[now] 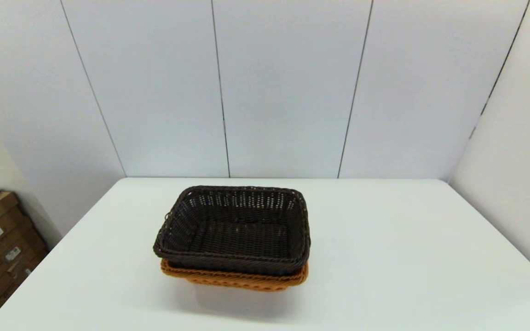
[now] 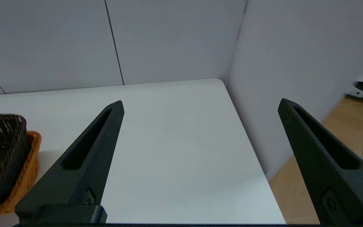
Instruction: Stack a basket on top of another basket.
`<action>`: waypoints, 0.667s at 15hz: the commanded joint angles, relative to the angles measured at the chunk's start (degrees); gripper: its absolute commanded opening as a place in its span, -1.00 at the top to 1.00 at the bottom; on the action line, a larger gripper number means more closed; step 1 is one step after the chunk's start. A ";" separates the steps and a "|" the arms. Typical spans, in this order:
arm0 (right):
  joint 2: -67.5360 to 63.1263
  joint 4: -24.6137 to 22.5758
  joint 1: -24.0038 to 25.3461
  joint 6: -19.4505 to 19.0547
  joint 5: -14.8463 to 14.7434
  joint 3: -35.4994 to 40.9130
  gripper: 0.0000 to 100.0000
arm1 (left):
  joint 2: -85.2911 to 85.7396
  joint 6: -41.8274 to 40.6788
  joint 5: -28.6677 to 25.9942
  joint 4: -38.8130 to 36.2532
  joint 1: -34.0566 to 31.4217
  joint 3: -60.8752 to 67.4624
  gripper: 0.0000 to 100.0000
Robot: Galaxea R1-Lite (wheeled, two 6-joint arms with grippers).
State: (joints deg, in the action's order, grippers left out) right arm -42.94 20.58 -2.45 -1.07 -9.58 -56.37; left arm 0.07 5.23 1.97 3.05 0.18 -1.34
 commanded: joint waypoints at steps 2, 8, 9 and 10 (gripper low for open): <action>27.38 -0.89 2.27 -5.17 0.09 19.02 -1.00 | -0.07 0.04 0.05 0.03 -0.01 0.02 -1.00; 43.02 -1.94 2.63 -9.21 3.52 34.48 -1.00 | 0.01 0.04 0.05 0.03 -0.01 0.02 -1.00; 43.02 -5.02 2.54 -8.86 3.69 38.00 -1.00 | 0.01 0.04 0.05 0.03 -0.01 0.02 -1.00; 43.02 -10.73 2.54 -8.86 3.78 42.31 -1.00 | 0.01 0.04 0.05 0.03 -0.01 -0.07 -1.00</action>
State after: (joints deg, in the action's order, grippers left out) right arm -3.30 17.69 0.00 -9.84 -6.44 -22.49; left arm 0.07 5.23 1.97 3.06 0.18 -1.32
